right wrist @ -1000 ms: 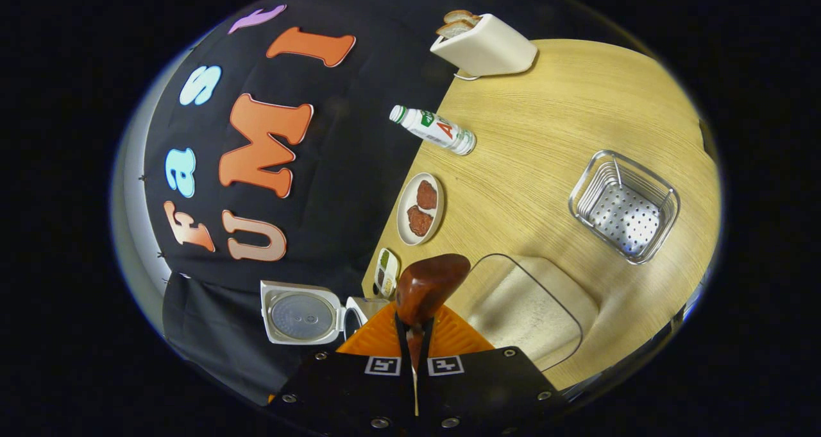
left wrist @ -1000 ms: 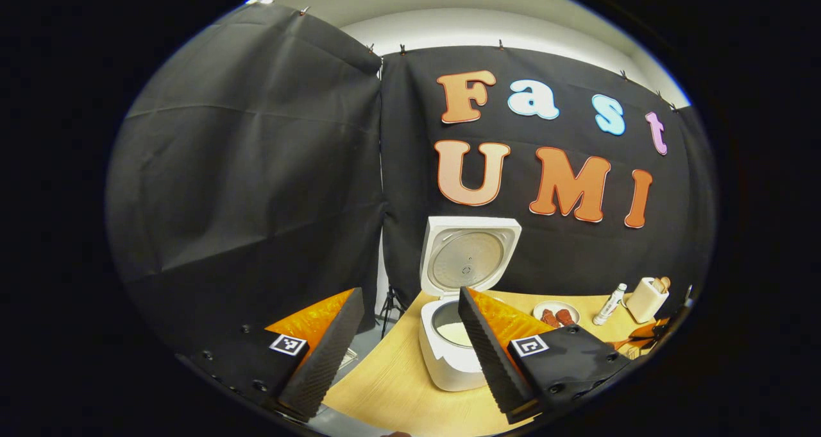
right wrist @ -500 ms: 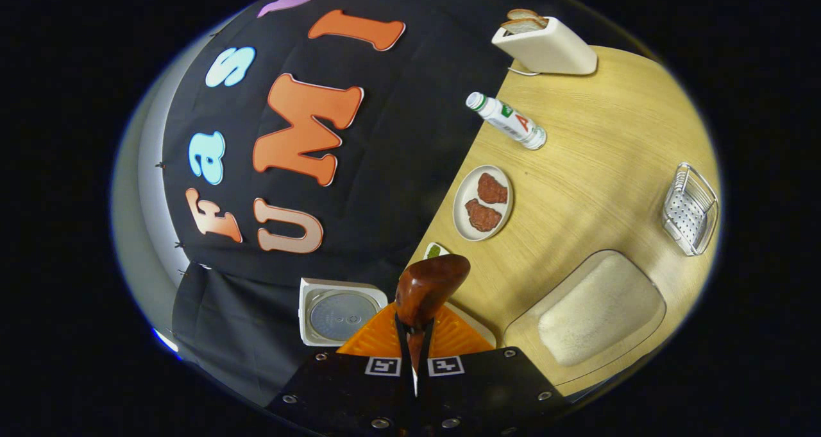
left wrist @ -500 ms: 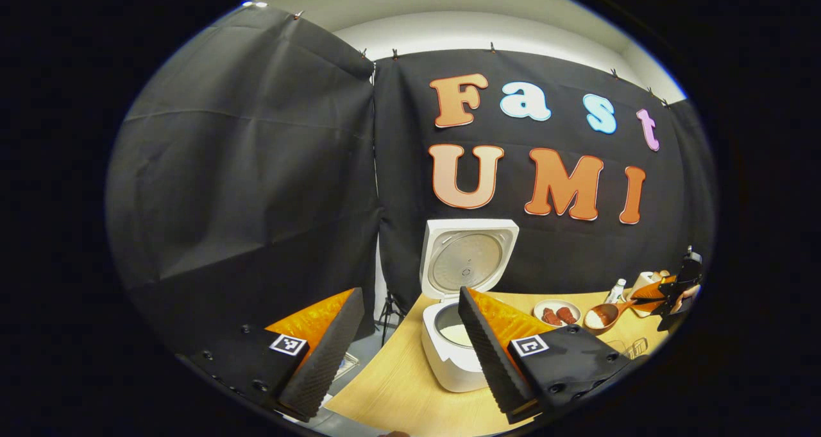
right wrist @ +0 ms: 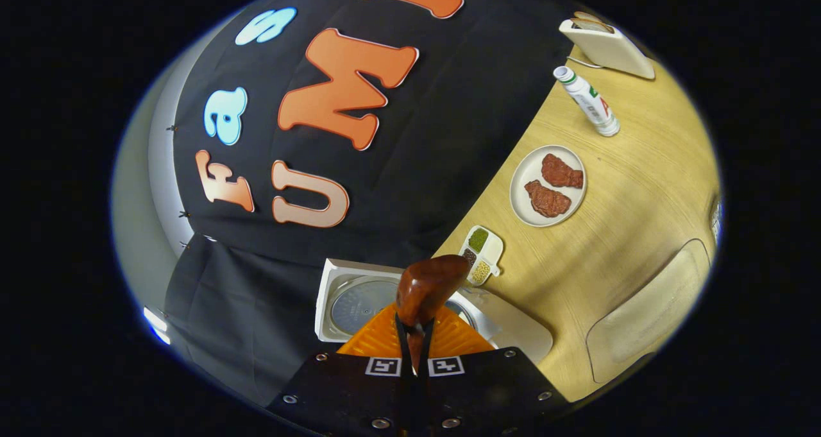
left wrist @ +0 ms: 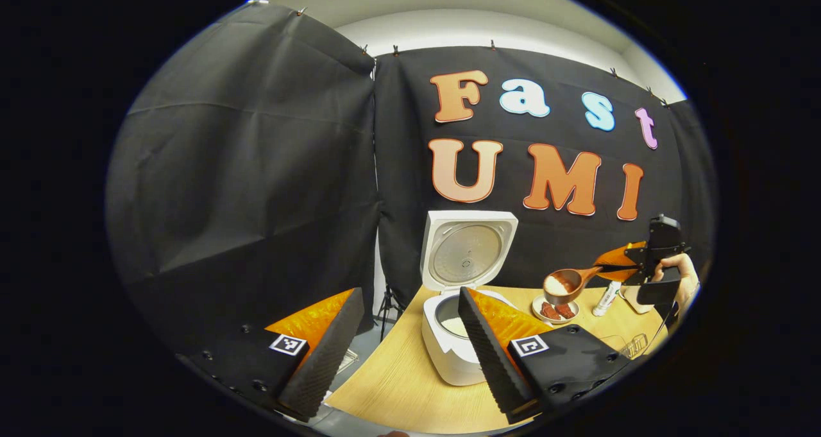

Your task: Close the left gripper, press the button to open the rice cooker; take a wooden spoon from the chopstick holder with the right hand, scoop a spoonful of rice and pour it into the rice cooker, then put the wooden spoon back into the chopstick holder.

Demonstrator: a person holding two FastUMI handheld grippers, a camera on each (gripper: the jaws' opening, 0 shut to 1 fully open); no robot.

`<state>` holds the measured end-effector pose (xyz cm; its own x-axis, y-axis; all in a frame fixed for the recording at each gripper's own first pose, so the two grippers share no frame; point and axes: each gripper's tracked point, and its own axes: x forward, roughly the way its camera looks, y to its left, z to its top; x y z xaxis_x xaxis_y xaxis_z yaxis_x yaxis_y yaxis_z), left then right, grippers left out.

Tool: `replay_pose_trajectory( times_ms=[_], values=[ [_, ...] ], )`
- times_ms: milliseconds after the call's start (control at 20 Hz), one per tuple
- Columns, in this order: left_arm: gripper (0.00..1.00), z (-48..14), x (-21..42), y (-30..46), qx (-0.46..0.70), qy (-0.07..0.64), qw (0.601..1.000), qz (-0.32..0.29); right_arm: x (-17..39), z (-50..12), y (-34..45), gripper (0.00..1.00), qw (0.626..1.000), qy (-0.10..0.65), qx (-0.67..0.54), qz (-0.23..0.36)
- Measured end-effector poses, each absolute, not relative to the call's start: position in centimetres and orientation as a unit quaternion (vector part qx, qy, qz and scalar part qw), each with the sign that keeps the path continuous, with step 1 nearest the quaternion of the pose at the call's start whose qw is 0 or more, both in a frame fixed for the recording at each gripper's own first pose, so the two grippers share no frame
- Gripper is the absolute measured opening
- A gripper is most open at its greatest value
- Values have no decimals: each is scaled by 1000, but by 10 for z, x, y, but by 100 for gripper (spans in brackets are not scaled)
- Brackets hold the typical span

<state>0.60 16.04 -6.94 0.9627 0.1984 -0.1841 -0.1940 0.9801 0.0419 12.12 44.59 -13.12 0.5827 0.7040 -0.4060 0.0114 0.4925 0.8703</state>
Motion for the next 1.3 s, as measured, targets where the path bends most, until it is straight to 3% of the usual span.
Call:
replay_pose_trajectory(
  times_ms=[400,900,1300],
  values=[
    [100,-55,-3,166,13,86,990,114,128,-145,512,1,804,390,374,247],
    [100,-57,-23,181,7,94,986,135,136,-125,544,1,871,318,242,285],
    [100,-53,-29,183,15,91,986,141,130,-106,562,1,892,263,165,330]
  ],
)
